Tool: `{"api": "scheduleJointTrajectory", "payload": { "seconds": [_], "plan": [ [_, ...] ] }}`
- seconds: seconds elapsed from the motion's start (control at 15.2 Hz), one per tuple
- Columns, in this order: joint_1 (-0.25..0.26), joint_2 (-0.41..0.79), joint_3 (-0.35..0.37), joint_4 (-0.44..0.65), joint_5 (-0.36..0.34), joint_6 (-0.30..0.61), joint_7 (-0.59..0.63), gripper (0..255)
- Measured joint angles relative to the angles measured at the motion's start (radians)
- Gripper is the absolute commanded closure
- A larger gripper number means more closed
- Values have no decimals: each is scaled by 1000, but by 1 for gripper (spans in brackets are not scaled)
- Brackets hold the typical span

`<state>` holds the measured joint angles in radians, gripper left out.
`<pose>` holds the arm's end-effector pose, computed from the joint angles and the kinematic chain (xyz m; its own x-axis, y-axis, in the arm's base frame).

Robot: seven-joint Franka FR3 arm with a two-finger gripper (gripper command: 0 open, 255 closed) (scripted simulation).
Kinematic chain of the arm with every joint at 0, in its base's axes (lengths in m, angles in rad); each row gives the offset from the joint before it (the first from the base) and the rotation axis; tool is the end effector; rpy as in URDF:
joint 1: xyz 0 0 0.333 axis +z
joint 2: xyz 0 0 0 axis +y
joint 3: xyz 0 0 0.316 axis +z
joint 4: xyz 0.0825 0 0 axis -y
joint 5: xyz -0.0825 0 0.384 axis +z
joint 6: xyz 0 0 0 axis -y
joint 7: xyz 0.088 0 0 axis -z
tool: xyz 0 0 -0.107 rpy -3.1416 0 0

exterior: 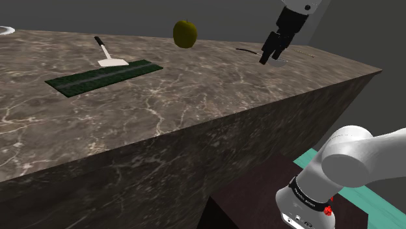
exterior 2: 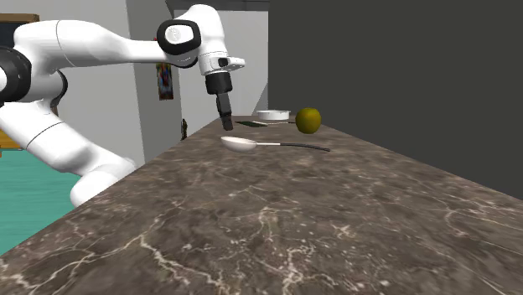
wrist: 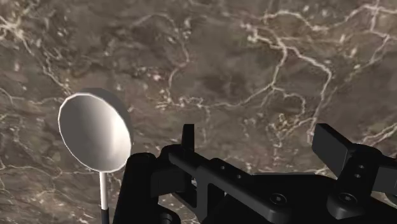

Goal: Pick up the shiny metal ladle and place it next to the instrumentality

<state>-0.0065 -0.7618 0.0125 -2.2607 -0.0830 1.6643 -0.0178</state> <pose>0.3231 -0.0047 0.6378 0.9863 0.0294 0.1626 0.0141 -0.9955 0.0942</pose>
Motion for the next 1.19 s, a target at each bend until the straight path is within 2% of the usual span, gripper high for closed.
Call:
{"api": "scheduleJointTrajectory", "payload": {
  "seconds": [0.13,0.33,0.73,1.06,1.19],
  "plan": [
    [-3,19,-9,17,2,-4,-4,0],
    [-18,114,-60,100,13,-23,-29,0],
    [-50,371,-189,359,62,-107,-109,0],
    [-78,583,-282,579,133,-193,-172,0],
    [-80,594,-286,576,138,-186,-175,0]
  ]
}}
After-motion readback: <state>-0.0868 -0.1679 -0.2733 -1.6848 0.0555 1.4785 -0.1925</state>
